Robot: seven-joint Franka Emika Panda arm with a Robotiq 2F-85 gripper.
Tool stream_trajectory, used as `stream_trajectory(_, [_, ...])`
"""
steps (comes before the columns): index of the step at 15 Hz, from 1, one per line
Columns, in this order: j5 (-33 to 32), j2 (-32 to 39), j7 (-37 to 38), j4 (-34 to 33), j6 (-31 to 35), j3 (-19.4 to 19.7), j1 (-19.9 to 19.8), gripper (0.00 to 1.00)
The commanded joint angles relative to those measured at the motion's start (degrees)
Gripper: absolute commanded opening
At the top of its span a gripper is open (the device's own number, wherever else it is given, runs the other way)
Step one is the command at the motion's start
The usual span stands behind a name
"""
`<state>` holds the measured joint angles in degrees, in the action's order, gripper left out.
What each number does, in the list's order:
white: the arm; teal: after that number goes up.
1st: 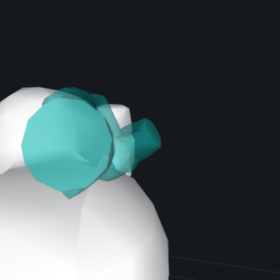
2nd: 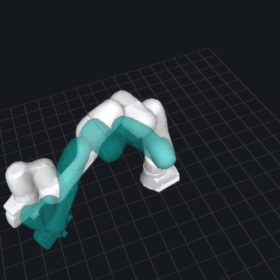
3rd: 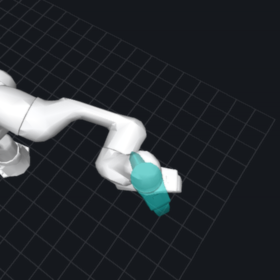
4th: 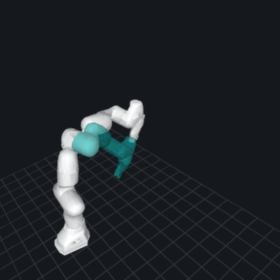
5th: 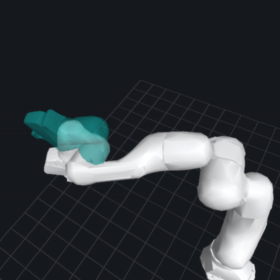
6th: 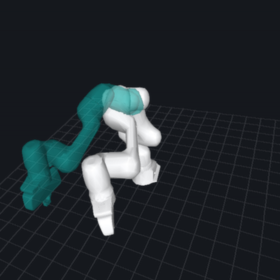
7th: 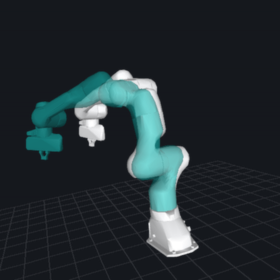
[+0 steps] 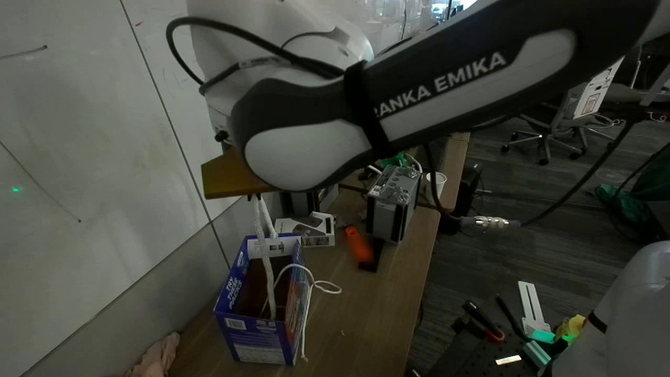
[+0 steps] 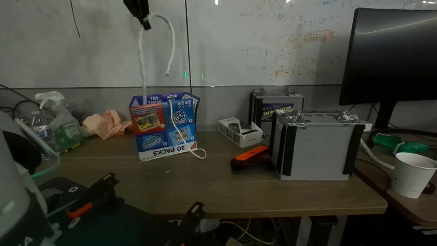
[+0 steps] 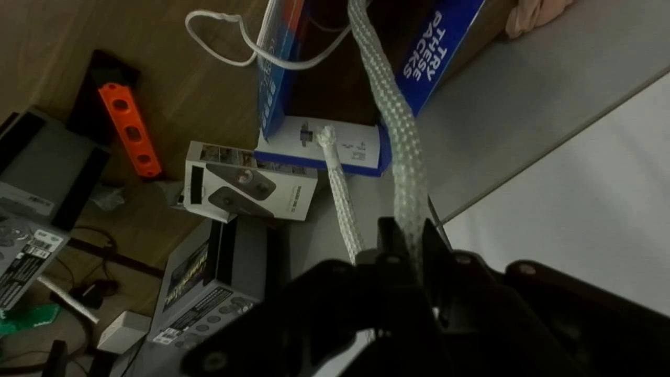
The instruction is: Put the ropes in the box, one at a time
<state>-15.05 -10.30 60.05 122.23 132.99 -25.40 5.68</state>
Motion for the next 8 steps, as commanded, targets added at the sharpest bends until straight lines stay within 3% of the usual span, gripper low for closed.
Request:
stream_trajectory(1, [1.10,4.89,-2.17,-1.69,1.35,2.11,3.44,0.03])
stream_trajectory(8, [3.18,12.55,-8.49,-1.82,7.89,6.95,5.70,0.03])
